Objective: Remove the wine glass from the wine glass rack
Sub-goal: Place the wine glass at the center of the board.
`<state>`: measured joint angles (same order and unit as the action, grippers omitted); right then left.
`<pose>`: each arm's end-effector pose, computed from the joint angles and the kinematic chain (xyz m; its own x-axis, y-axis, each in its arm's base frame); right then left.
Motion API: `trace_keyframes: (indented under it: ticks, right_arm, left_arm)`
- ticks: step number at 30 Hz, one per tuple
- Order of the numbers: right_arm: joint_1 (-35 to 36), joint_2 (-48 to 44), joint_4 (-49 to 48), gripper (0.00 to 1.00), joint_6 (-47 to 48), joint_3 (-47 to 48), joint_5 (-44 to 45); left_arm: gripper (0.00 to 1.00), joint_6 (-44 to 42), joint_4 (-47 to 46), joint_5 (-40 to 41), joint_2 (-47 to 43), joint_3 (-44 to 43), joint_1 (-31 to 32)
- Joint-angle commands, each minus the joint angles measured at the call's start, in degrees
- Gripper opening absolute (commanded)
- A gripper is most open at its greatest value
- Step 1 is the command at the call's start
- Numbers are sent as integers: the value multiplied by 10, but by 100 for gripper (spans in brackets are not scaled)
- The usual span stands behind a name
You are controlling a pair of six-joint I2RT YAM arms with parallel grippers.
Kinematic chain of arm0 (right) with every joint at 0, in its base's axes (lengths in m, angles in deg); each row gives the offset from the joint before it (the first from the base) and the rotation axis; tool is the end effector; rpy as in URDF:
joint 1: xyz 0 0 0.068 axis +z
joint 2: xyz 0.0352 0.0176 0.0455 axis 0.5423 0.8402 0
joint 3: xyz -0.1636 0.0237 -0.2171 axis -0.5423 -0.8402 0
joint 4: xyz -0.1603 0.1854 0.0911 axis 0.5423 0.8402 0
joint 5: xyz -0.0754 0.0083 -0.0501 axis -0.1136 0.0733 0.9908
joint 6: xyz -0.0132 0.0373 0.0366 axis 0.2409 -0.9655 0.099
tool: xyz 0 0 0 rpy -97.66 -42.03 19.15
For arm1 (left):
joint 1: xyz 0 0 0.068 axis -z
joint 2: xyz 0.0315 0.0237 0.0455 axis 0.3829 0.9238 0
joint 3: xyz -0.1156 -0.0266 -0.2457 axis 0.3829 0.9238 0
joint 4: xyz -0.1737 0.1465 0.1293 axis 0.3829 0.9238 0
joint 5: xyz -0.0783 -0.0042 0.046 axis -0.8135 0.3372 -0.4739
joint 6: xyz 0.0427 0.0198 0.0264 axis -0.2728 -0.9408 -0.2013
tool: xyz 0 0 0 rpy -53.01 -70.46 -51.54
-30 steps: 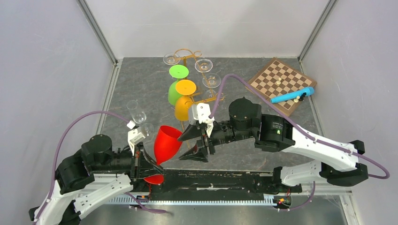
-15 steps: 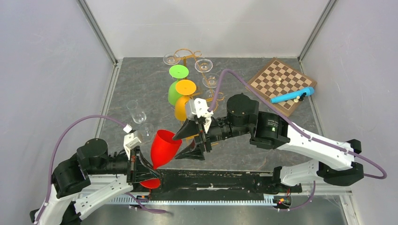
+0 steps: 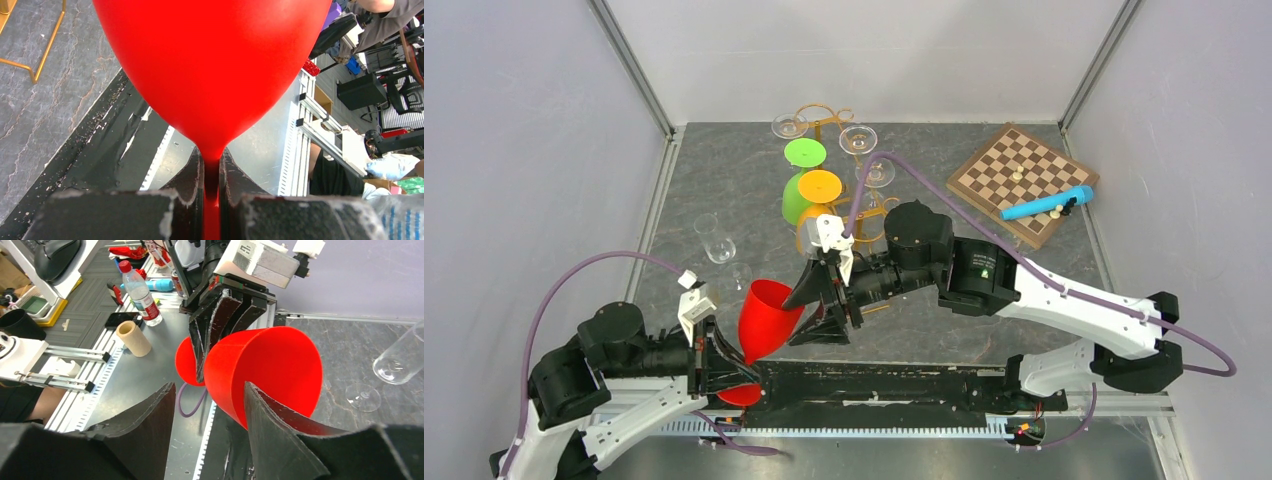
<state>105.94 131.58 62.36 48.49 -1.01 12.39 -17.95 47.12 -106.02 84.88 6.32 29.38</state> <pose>0.0663 0.2803 0.4684 -0.1129 -0.1376 -0.9840 -0.9649 -0.2212 0.1416 -0.0141 -0.0100 0.3655 -0.6325 0.1581 -0.7582 0.7649 0.2814 -0.5794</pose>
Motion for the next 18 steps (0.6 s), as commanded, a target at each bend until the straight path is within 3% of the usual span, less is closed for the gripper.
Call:
trace_keyframes:
  ticks: [1,6,16,18]
  right_arm:
    - [-2,9,-33,52,-15,22,-43]
    - [-2,19,-35,40,-22,26,-72]
    - [-2,17,-31,0,-29,10,-96]
    - [-2,18,-30,0,-30,6,-95]
  left_arm:
    - [2,-23,-13,-6,-5,-11,2]
    - [2,-18,-13,9,-6,-14,2]
    - [2,-11,-13,23,6,-12,2]
    - [2,-10,-14,27,9,-12,2]
